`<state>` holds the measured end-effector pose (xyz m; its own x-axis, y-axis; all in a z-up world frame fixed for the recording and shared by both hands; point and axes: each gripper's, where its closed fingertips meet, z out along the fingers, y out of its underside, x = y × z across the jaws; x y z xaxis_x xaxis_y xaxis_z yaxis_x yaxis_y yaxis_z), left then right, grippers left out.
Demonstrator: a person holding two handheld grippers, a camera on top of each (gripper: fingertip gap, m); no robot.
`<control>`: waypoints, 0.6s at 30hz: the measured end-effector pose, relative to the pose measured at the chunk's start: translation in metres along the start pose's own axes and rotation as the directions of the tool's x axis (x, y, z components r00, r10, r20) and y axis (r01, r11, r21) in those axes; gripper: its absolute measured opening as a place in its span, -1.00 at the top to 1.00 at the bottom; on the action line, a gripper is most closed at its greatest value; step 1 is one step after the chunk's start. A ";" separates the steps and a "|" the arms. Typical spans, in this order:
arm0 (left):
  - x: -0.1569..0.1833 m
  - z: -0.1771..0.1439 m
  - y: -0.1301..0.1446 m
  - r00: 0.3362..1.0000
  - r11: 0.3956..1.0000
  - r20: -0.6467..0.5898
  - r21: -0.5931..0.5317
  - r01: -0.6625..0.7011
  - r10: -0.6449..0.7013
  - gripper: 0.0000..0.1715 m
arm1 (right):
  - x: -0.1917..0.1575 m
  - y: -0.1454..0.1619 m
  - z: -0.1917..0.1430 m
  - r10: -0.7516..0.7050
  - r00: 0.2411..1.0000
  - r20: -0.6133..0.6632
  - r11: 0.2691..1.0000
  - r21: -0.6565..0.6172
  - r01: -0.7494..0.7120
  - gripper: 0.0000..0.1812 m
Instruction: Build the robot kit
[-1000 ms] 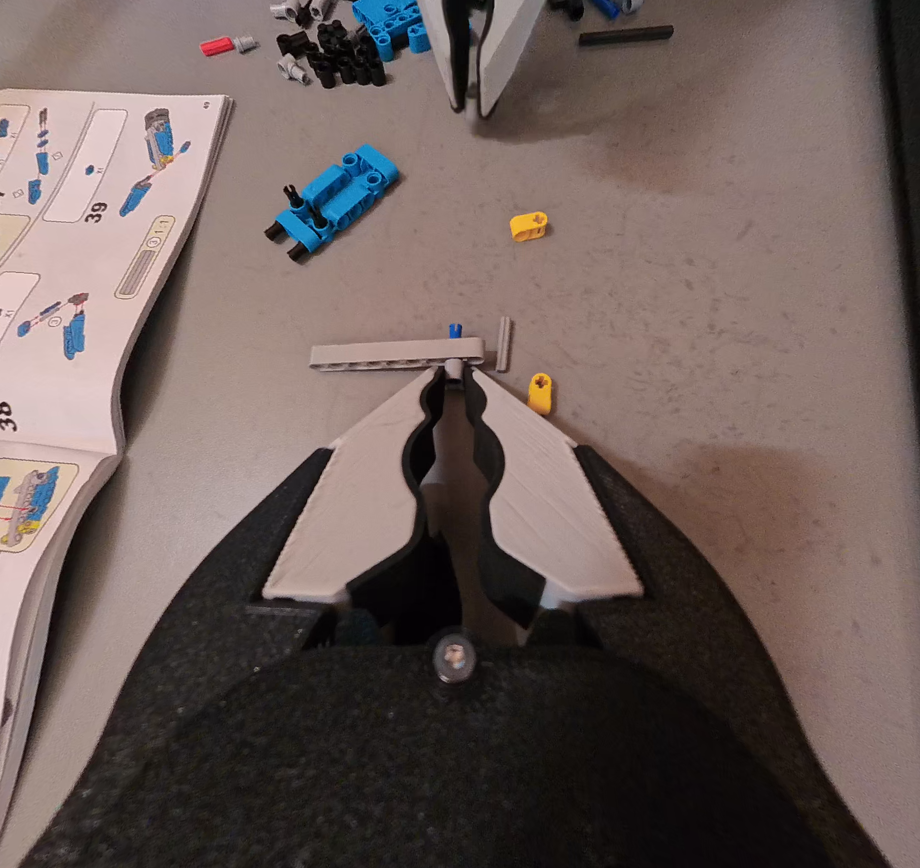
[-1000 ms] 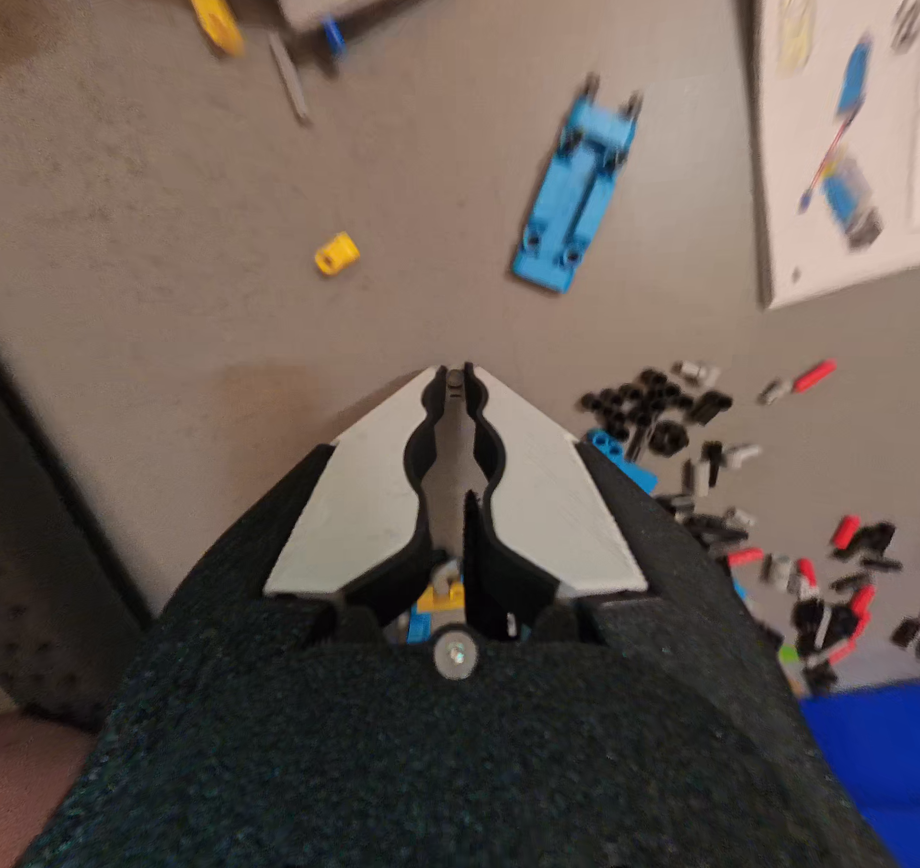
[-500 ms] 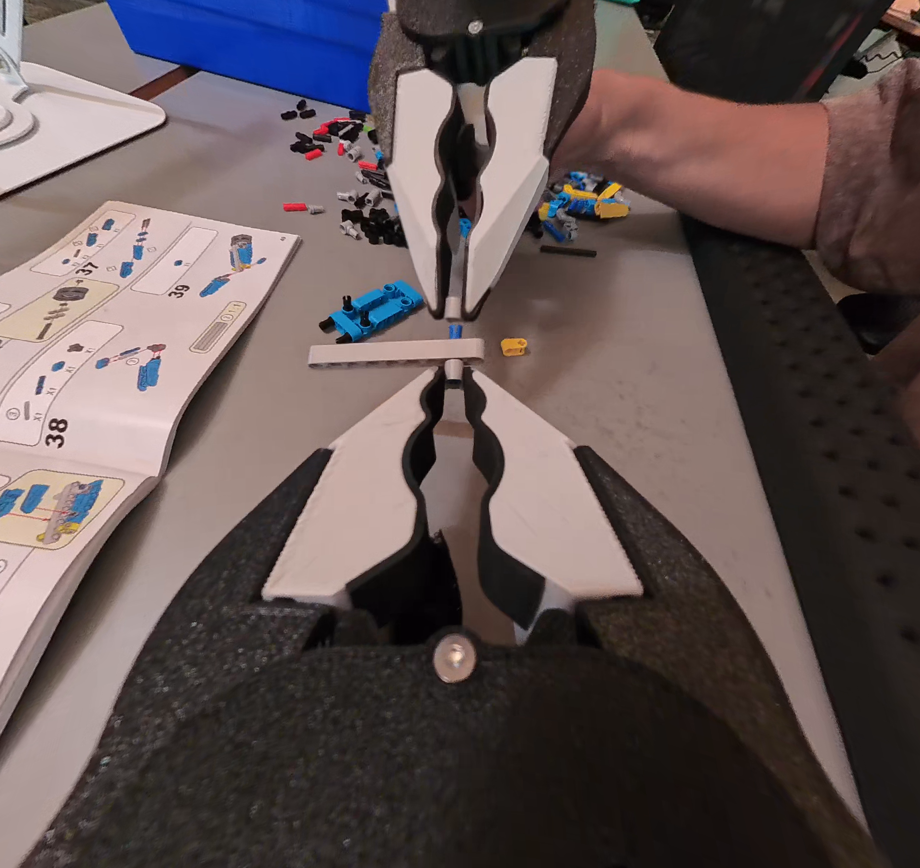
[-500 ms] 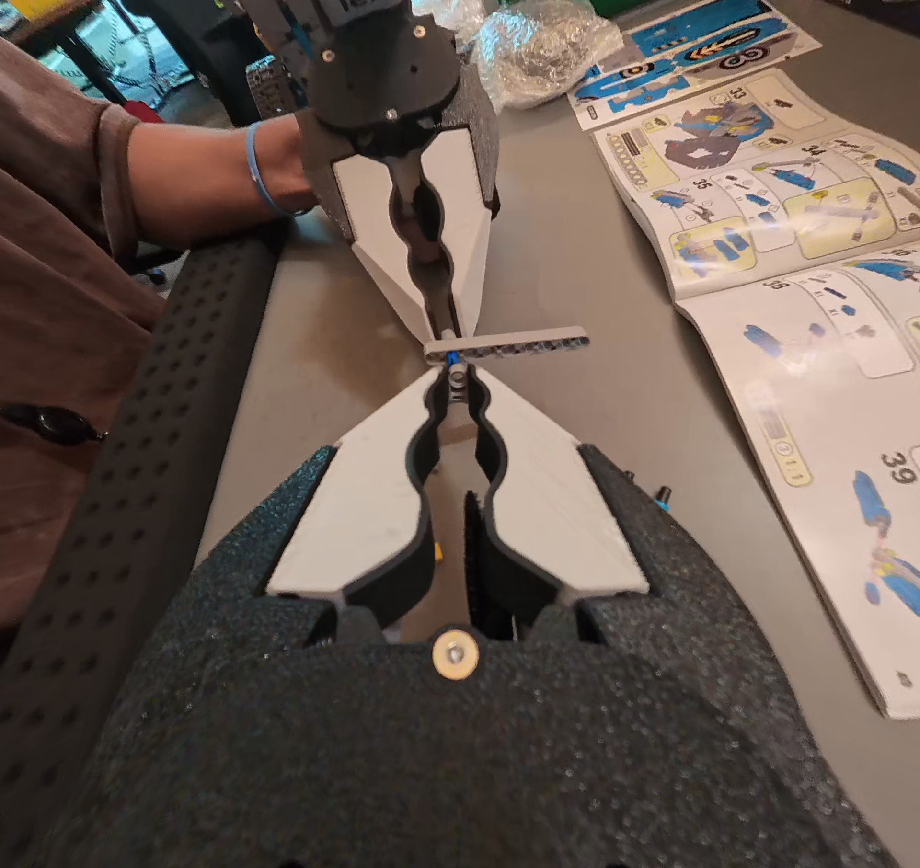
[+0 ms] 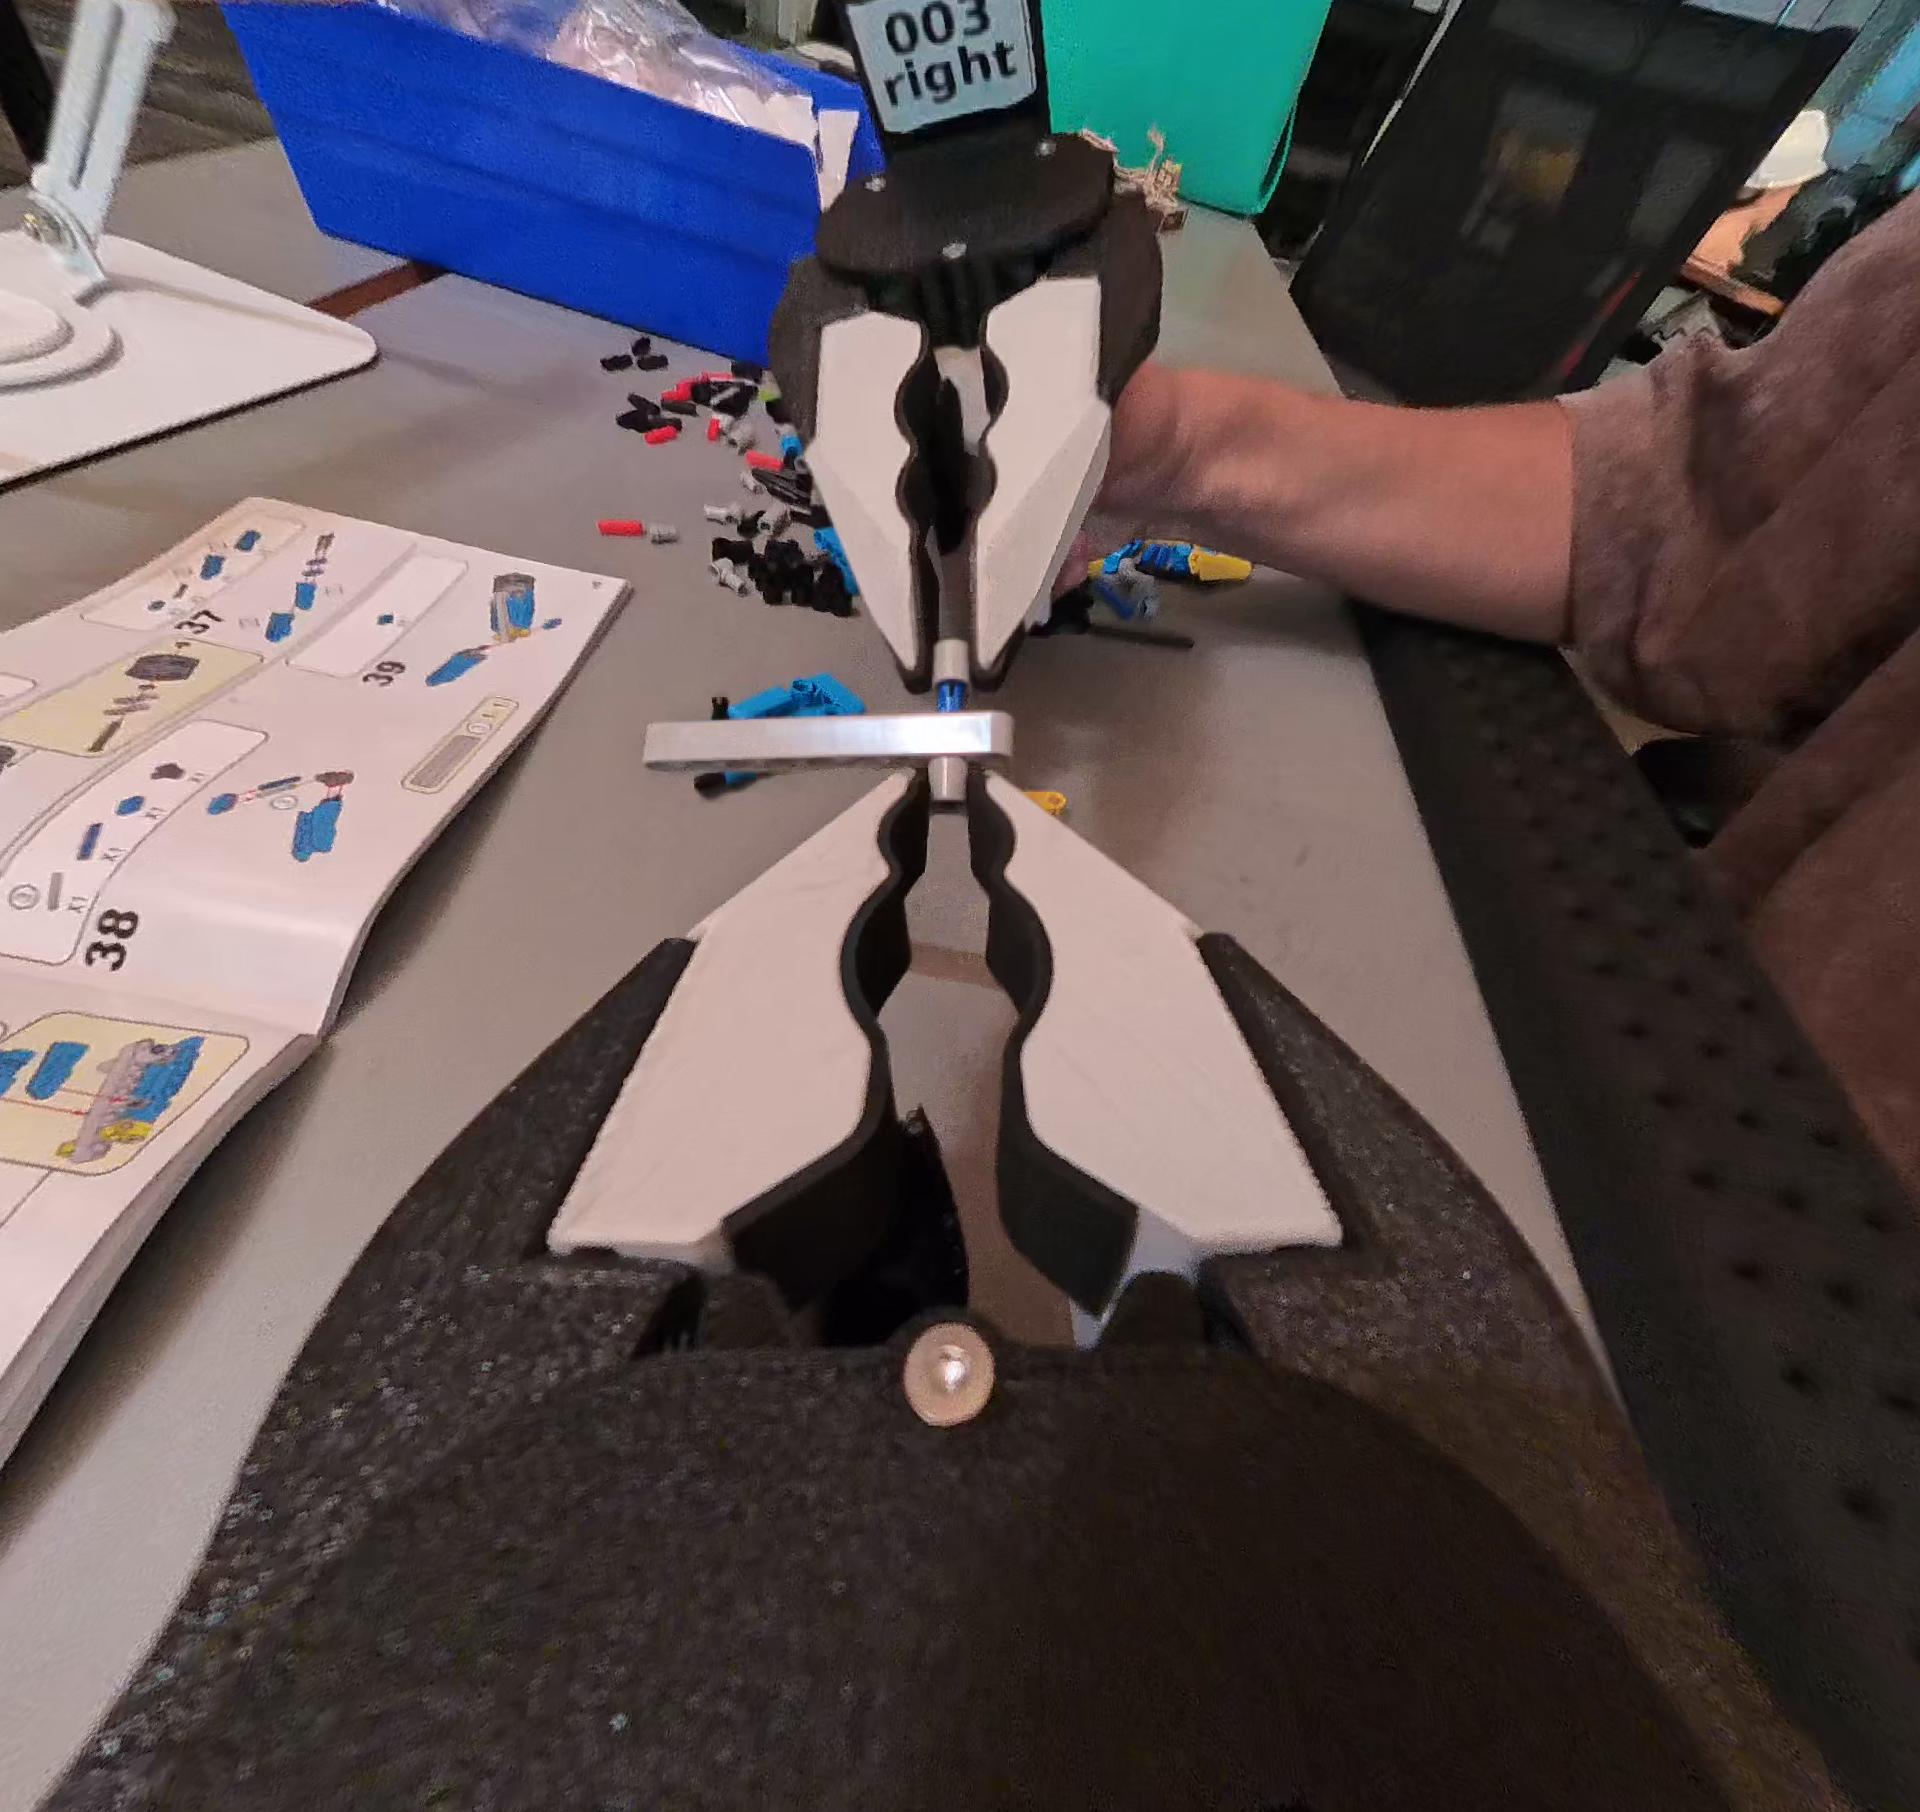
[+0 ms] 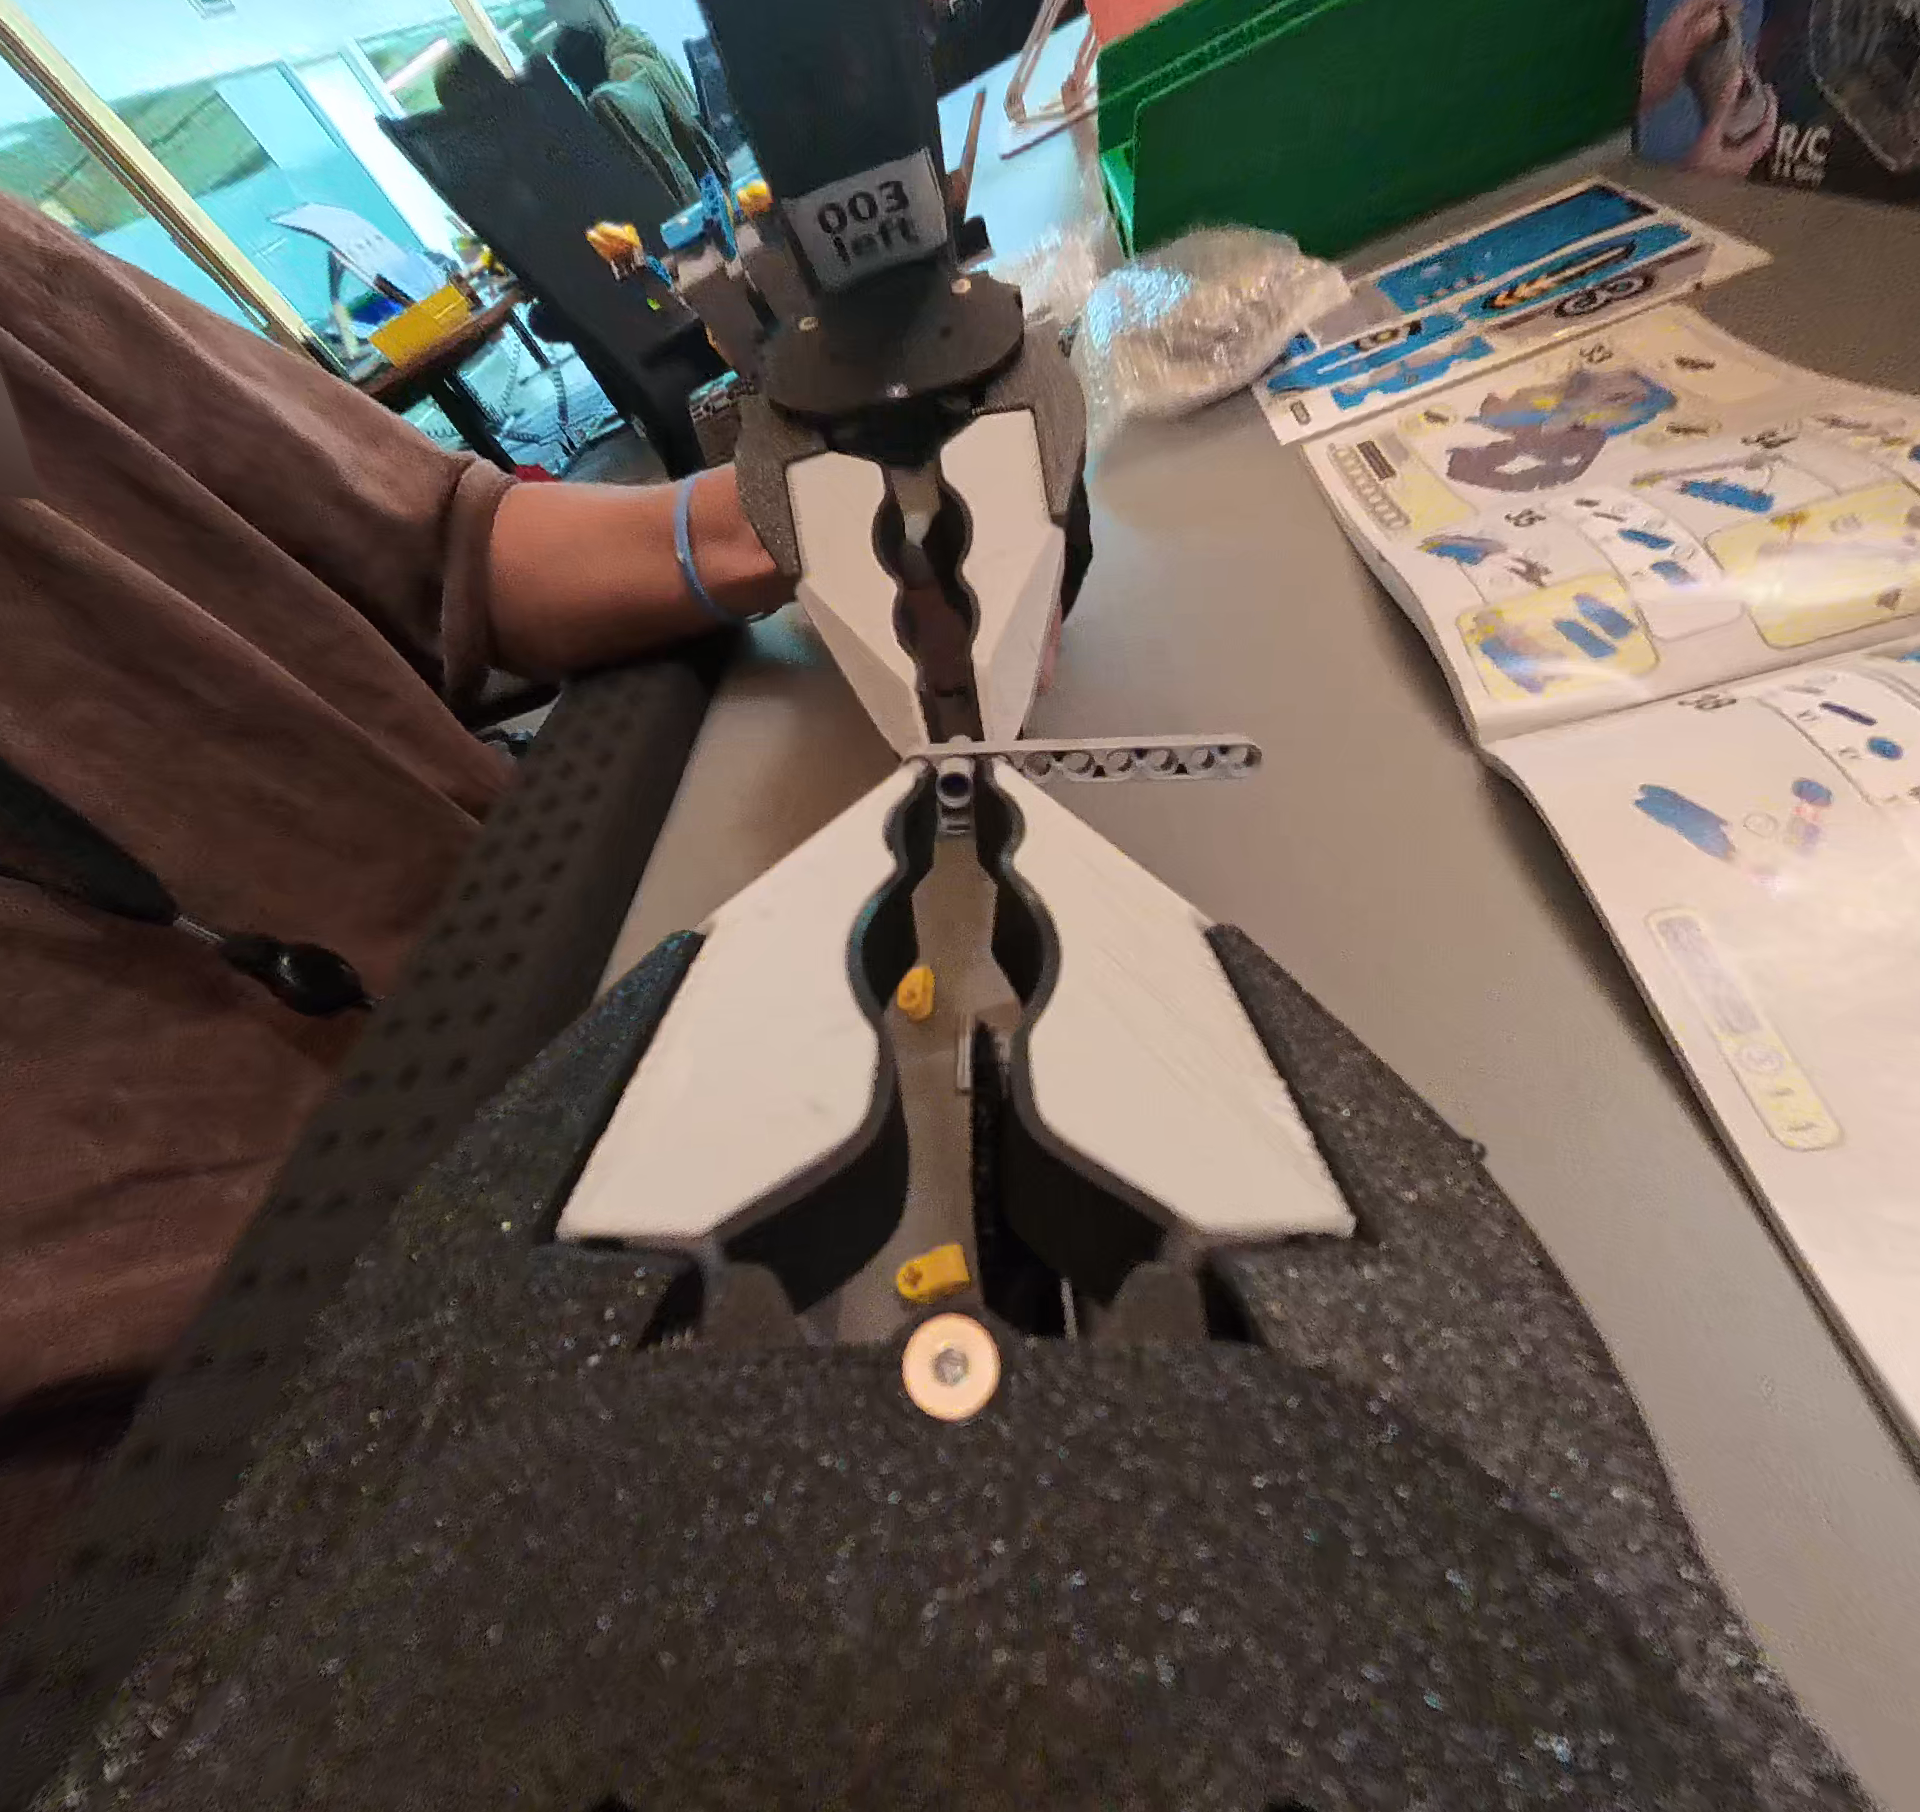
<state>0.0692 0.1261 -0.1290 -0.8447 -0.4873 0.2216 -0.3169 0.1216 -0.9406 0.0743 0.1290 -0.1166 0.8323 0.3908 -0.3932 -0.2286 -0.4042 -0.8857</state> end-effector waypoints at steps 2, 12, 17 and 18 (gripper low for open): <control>-0.001 0.000 0.002 1.000 1.000 0.004 -0.005 0.002 -0.002 0.93 | 0.001 0.002 0.002 -0.013 1.000 -0.015 1.000 -0.025 0.012 0.93; 0.003 0.014 0.033 0.989 0.967 0.029 -0.217 -0.134 0.144 0.93 | 0.002 0.032 0.004 -0.162 0.983 -0.085 0.943 -0.306 0.129 0.93; 0.003 0.017 0.058 0.968 0.902 0.035 -0.373 -0.218 0.248 0.93 | 0.004 0.058 0.011 -0.175 0.981 -0.078 0.898 -0.421 0.127 0.93; 0.003 0.018 0.063 0.967 0.892 0.035 -0.396 -0.218 0.252 0.93 | 0.005 0.063 0.013 -0.181 0.981 -0.077 0.886 -0.445 0.128 0.93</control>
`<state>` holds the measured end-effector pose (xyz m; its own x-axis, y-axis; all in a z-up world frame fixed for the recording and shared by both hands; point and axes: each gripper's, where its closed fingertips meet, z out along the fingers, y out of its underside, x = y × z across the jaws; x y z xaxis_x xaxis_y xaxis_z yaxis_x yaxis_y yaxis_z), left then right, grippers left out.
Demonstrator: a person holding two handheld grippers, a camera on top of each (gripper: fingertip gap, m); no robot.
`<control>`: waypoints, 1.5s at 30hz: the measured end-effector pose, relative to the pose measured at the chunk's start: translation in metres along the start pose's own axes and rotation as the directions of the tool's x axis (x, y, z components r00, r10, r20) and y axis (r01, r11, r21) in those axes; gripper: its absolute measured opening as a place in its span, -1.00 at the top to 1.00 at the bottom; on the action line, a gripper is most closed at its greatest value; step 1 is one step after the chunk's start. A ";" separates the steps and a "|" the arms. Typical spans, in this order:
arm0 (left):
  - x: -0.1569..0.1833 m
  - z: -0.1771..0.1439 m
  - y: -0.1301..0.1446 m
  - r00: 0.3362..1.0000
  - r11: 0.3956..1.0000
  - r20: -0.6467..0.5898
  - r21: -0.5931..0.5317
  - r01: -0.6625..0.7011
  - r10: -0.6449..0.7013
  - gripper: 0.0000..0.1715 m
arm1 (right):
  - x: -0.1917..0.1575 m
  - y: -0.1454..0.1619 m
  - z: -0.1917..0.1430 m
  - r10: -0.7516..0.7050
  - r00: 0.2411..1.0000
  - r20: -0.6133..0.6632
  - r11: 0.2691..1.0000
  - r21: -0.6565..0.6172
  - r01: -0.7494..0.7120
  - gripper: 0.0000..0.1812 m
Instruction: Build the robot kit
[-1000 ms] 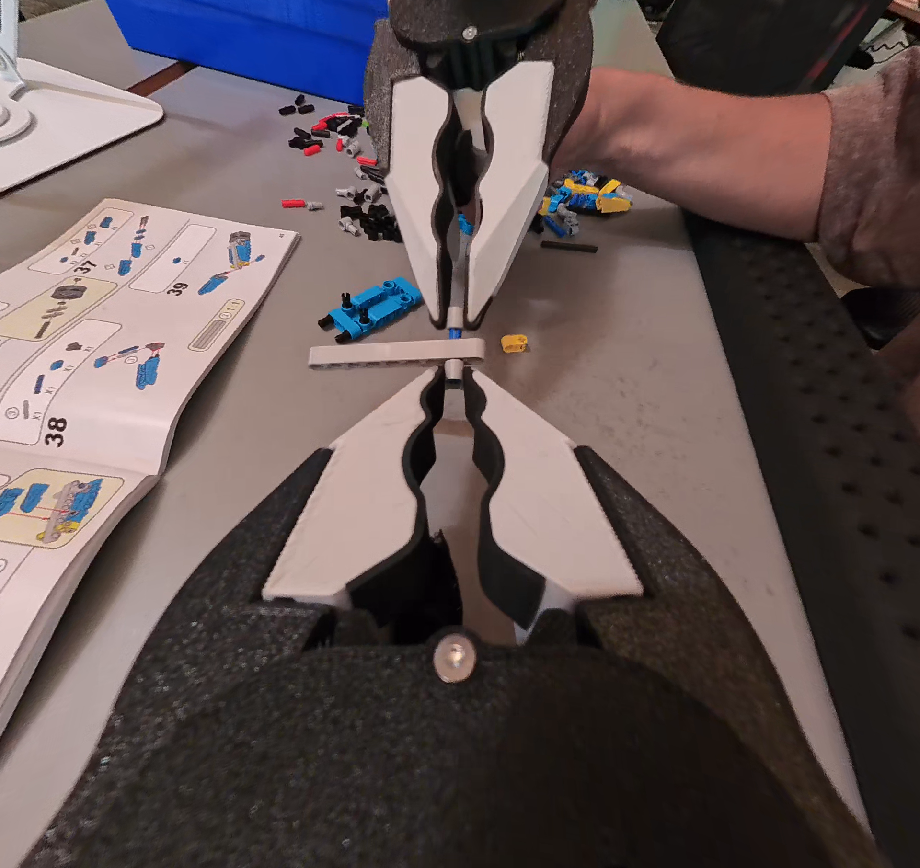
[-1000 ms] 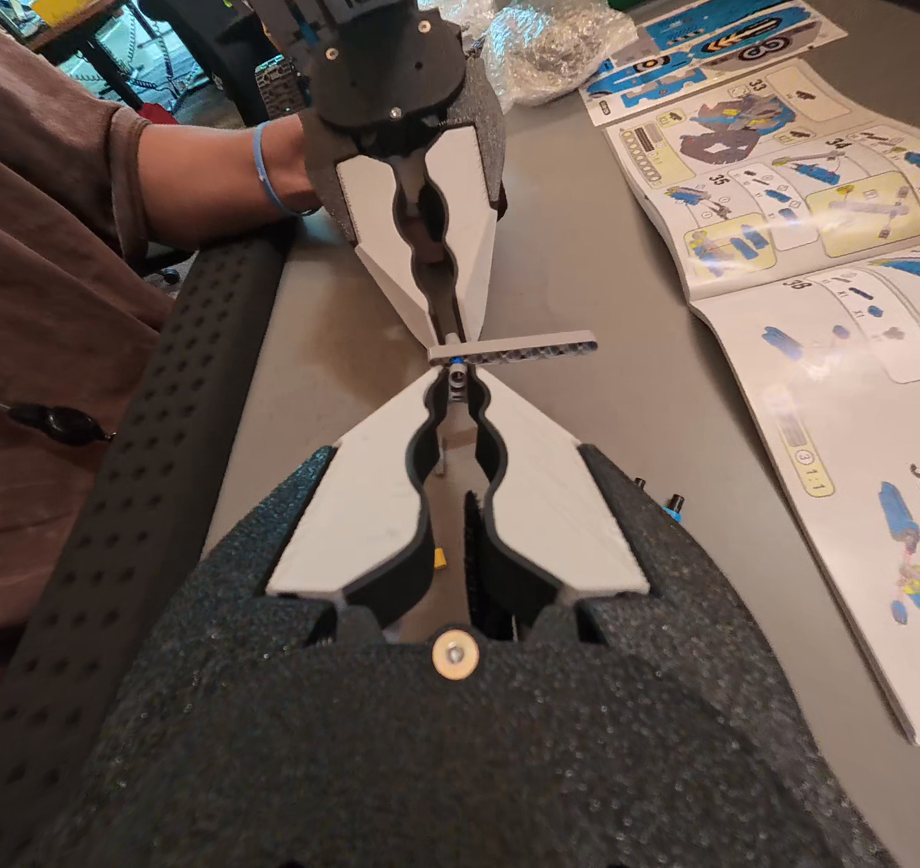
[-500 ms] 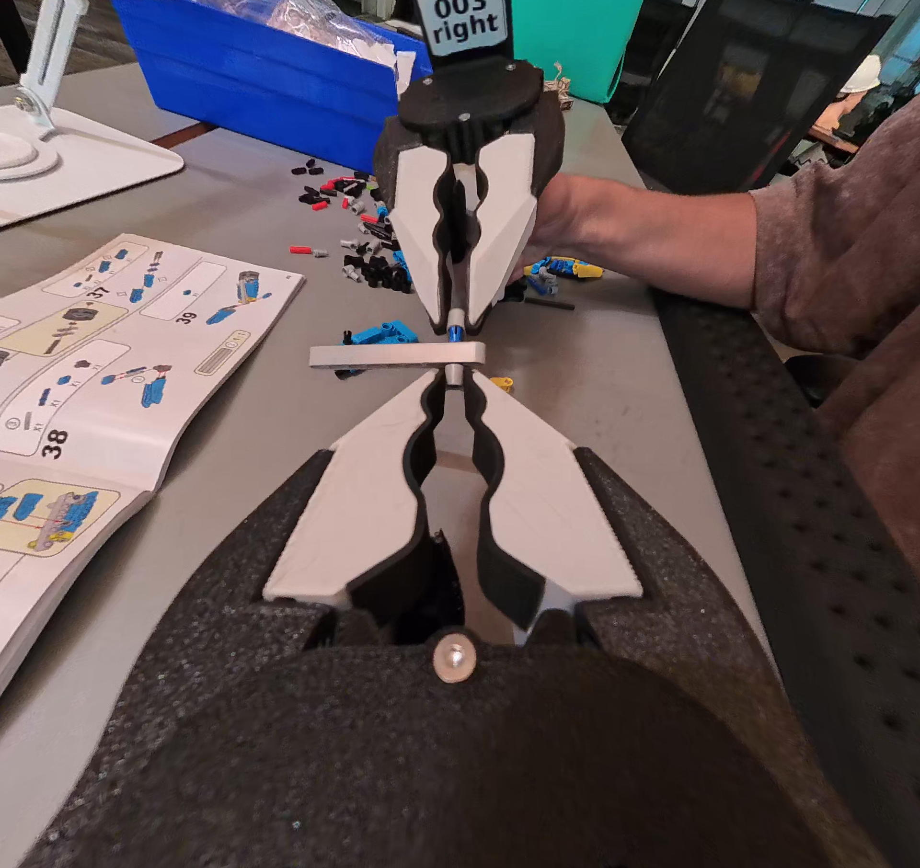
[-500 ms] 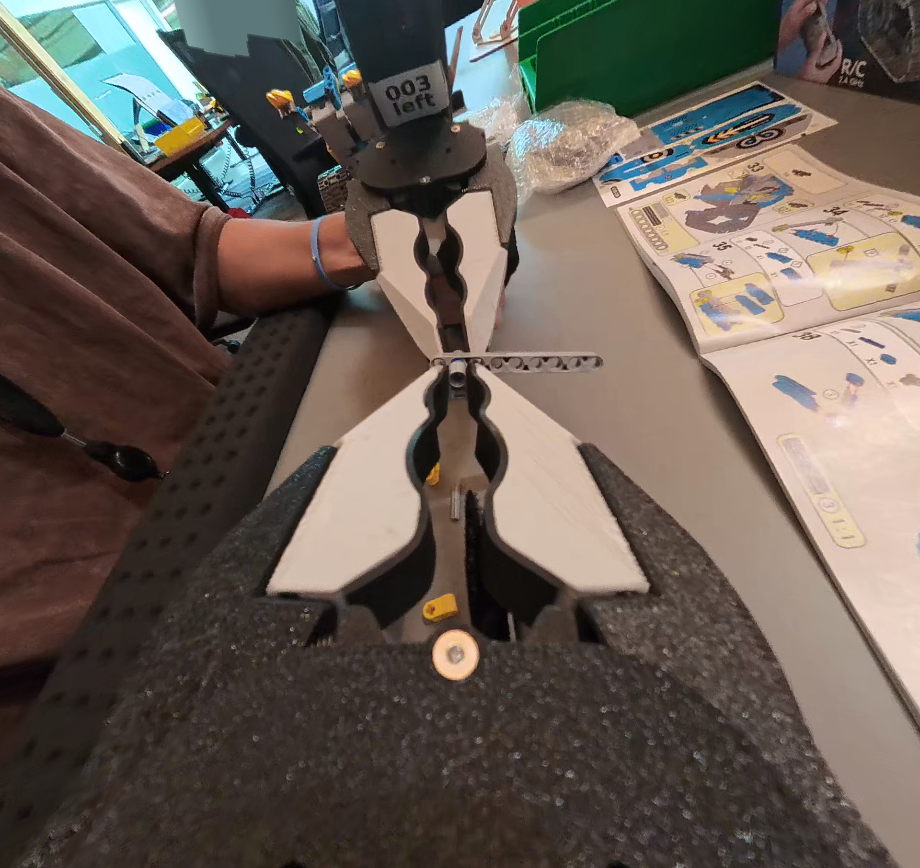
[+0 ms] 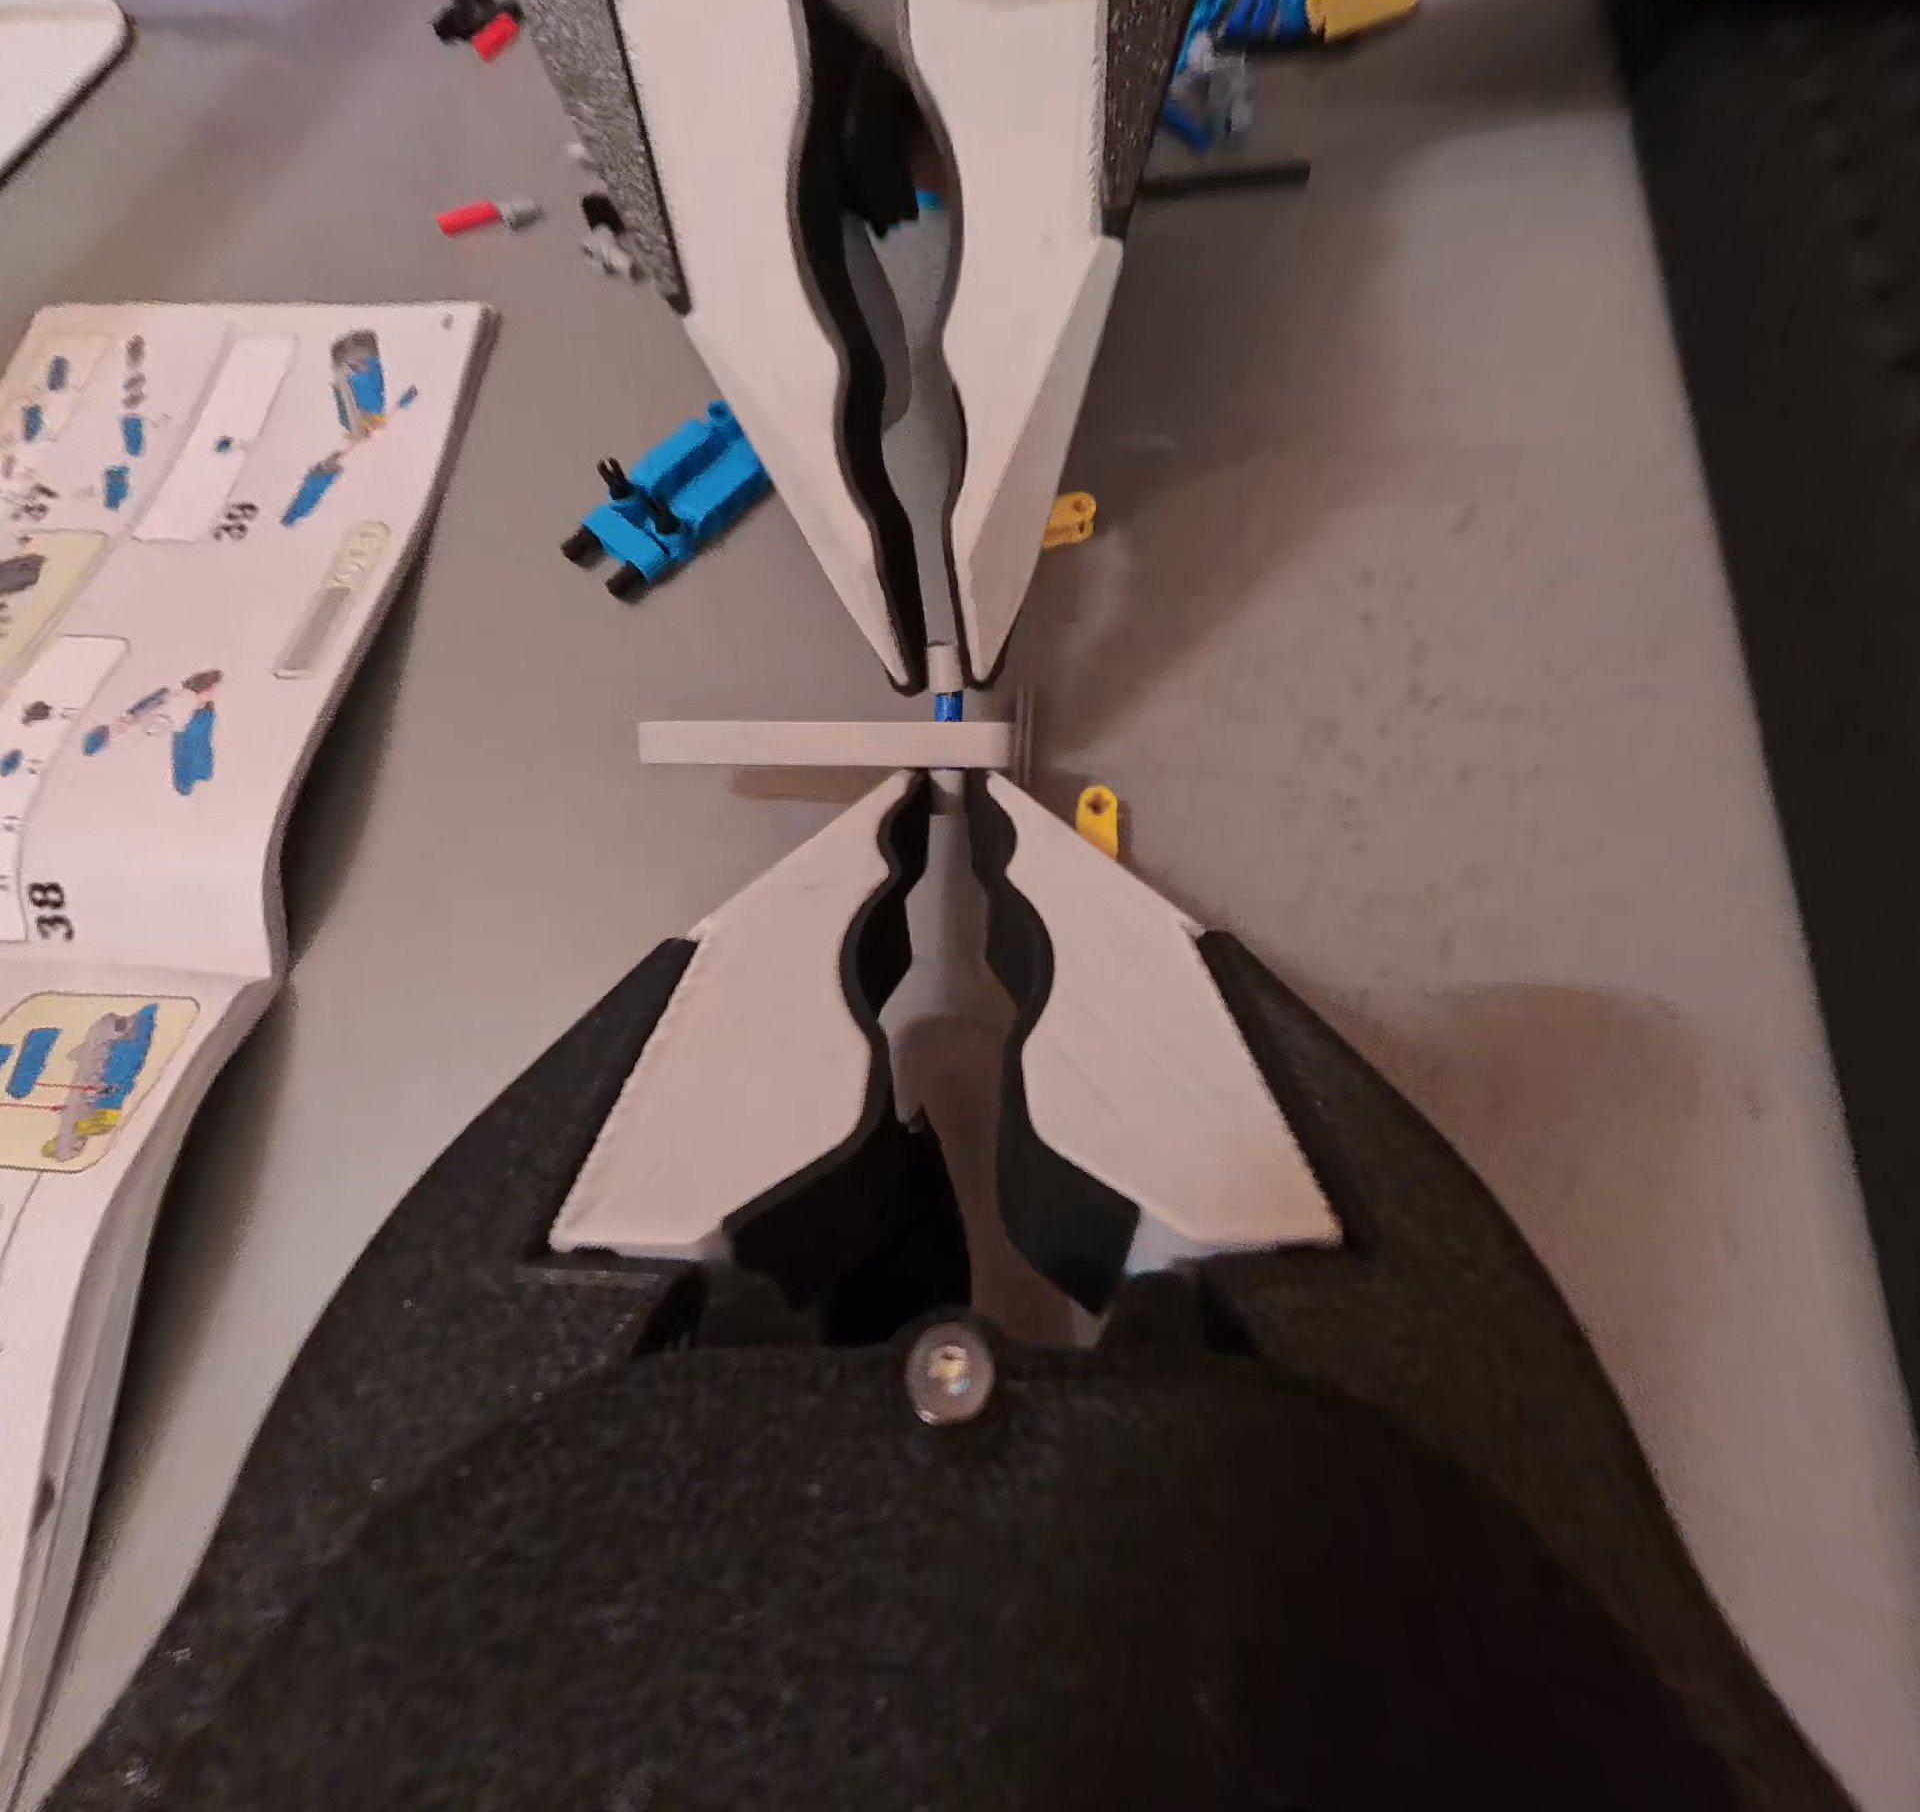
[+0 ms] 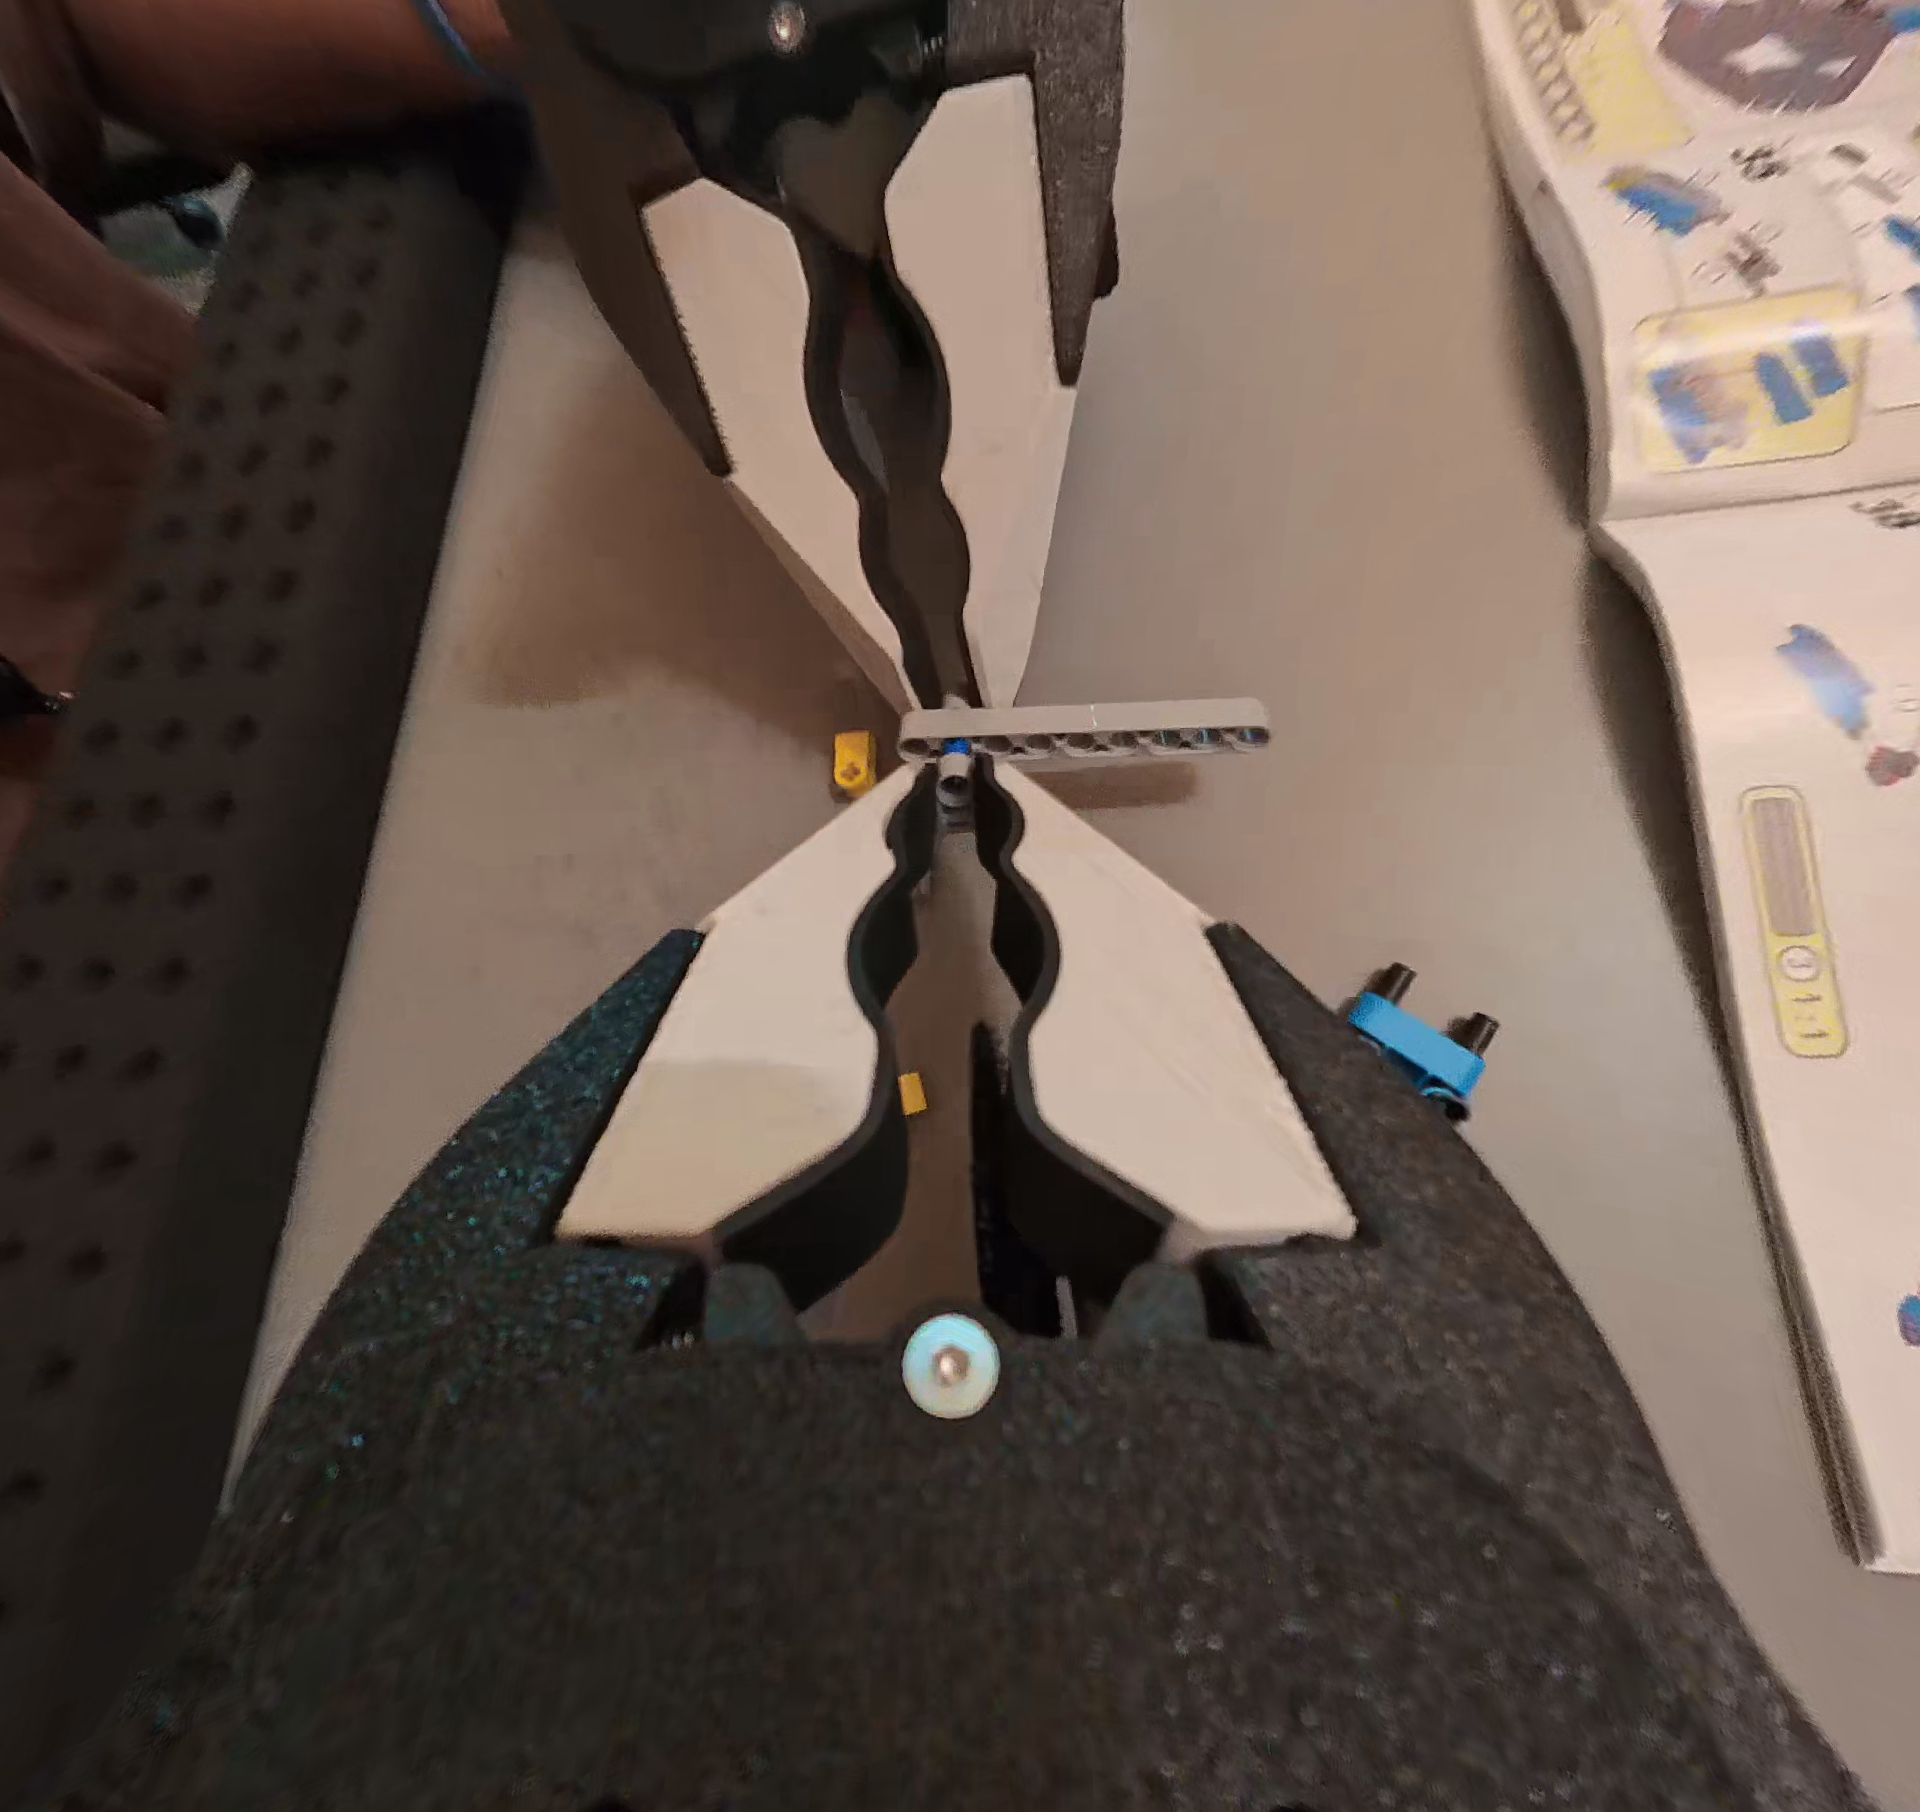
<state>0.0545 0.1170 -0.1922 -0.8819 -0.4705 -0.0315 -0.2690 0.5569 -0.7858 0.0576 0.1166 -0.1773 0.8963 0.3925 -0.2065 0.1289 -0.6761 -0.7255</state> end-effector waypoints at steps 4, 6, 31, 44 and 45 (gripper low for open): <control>-0.003 0.003 0.007 1.000 0.999 0.007 -0.042 0.016 -0.016 0.94 | 0.004 0.004 0.007 0.013 1.000 0.000 1.000 0.009 -0.013 0.93; -0.004 0.005 0.011 1.000 0.998 0.013 -0.064 0.024 -0.023 0.94 | 0.007 0.006 0.010 0.023 1.000 0.003 1.000 0.017 -0.023 0.93; -0.007 -0.010 -0.007 0.989 0.988 -0.053 0.065 0.142 -0.138 0.92 | 0.006 -0.005 0.006 -0.028 0.999 0.029 0.990 0.142 0.023 0.92; -0.004 -0.079 -0.079 0.947 0.804 -0.268 0.517 0.296 -0.176 0.53 | -0.048 -0.052 -0.071 0.071 0.735 0.675 0.829 0.369 -0.420 0.93; 0.007 -0.072 -0.078 0.948 0.826 -0.282 0.491 0.277 -0.150 0.53 | -0.053 -0.055 -0.074 0.052 0.711 0.701 0.825 0.371 -0.427 0.92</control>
